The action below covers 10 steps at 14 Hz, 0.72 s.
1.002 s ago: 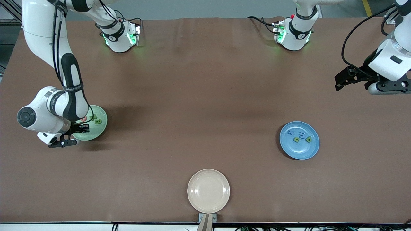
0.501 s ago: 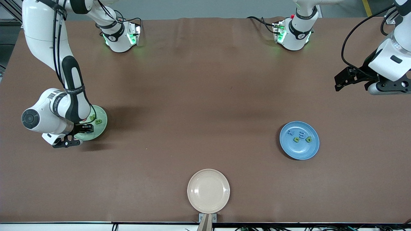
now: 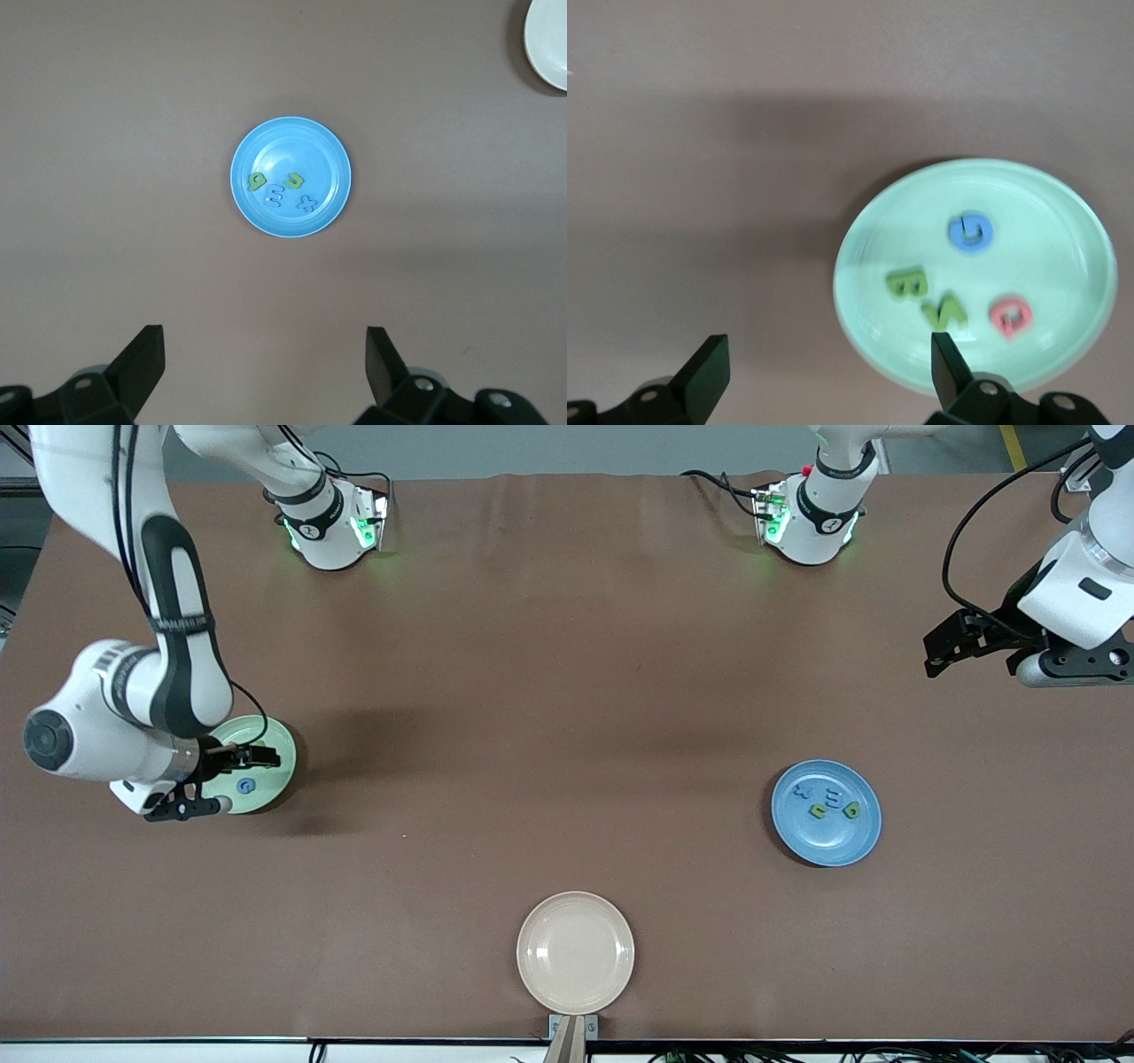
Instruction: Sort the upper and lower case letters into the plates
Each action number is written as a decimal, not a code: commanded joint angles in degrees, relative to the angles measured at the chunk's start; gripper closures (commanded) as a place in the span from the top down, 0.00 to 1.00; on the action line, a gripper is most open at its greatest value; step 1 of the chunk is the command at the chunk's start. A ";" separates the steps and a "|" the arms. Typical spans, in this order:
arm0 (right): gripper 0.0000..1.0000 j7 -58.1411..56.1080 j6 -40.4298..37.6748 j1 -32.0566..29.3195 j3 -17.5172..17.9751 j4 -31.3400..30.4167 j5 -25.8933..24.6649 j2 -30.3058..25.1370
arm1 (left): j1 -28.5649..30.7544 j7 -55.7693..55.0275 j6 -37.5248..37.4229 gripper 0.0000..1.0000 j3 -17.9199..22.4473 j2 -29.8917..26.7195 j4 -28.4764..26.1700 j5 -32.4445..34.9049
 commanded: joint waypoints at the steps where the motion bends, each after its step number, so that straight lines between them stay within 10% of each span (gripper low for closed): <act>1: 1.00 10.89 -4.85 3.91 -0.19 -3.24 -7.40 -11.15 | 0.32 0.36 0.35 1.00 -0.07 -0.60 -0.08 -1.13; 10: 1.00 13.65 -28.60 4.19 0.17 17.06 -11.29 -18.48 | 0.23 0.45 0.35 1.00 -0.07 -0.60 -0.17 -1.13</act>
